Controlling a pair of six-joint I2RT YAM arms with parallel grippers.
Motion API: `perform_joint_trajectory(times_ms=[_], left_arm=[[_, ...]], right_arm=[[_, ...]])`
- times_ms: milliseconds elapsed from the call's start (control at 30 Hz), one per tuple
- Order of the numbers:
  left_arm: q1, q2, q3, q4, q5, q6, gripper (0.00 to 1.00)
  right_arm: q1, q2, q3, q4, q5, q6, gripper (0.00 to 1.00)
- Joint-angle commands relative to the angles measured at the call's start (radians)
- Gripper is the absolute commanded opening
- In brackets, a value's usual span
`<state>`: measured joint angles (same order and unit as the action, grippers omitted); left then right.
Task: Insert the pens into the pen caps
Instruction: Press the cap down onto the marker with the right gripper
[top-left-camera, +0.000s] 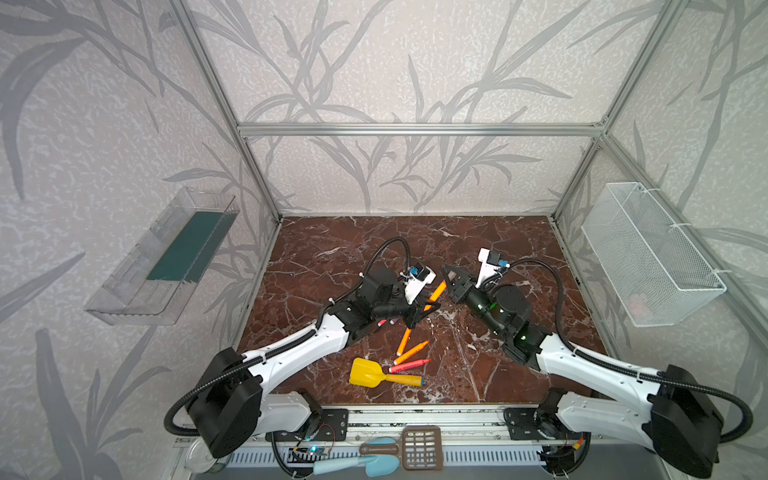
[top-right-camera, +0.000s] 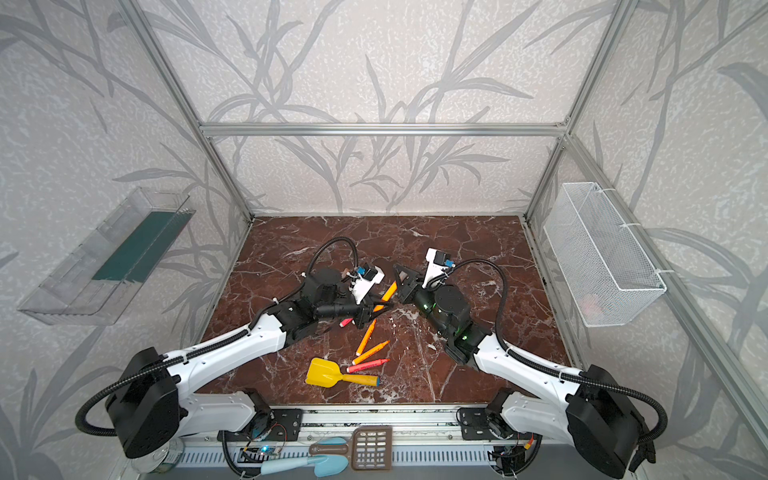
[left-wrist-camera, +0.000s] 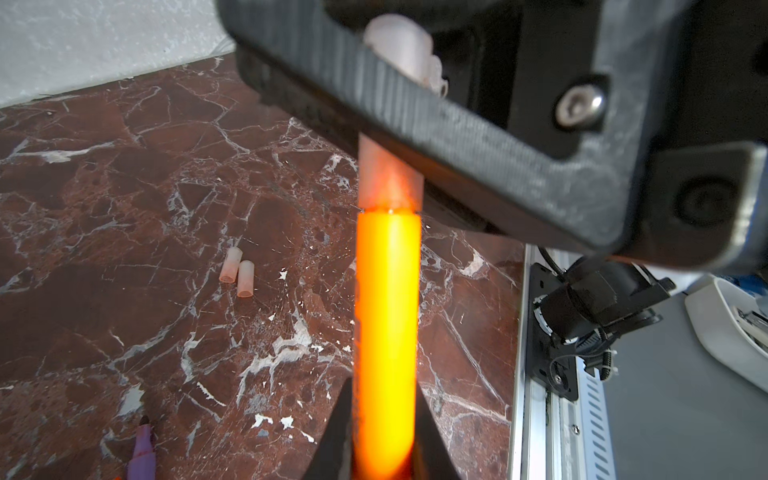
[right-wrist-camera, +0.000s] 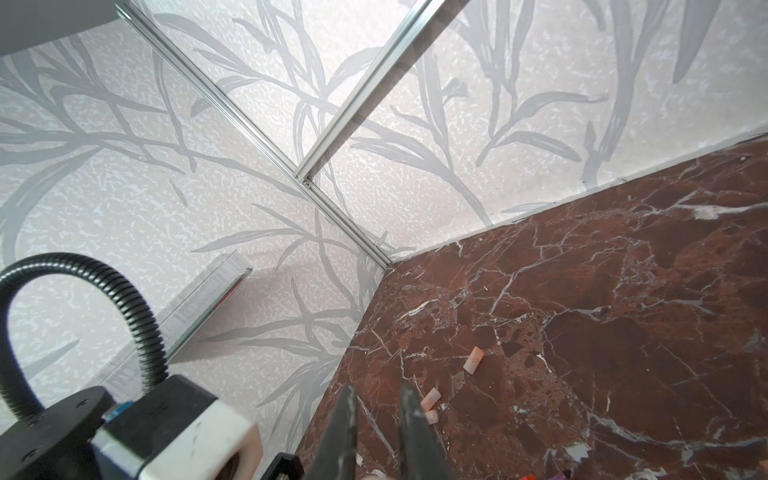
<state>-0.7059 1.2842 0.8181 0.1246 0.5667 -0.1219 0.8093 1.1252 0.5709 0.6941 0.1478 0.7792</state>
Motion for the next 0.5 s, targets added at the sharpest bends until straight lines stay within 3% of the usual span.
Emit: perform_joint_trajectory(times_ms=[0,100,233,467], left_arm=[[0.094,-0.029,0.137,0.244,-0.235,-0.061,0.00],[0.093,-0.036,0.131,0.264,-0.316,-0.027,0.00],[0.093,-0.037,0.131,0.279,-0.405,0.025,0.00],[0.092,-0.060,0.124,0.293,-0.475,0.070,0.00]], right_arm=[[0.135,0.006,-0.052,-0.139,-0.276,0.020,0.00],[0.163,0.025,-0.029,-0.172,-0.268,0.039,0.00],[0.223,0.042,0.034,-0.315,-0.143,0.002,0.00],[0.253,0.146,0.092,-0.336,-0.131,0.022,0.00]])
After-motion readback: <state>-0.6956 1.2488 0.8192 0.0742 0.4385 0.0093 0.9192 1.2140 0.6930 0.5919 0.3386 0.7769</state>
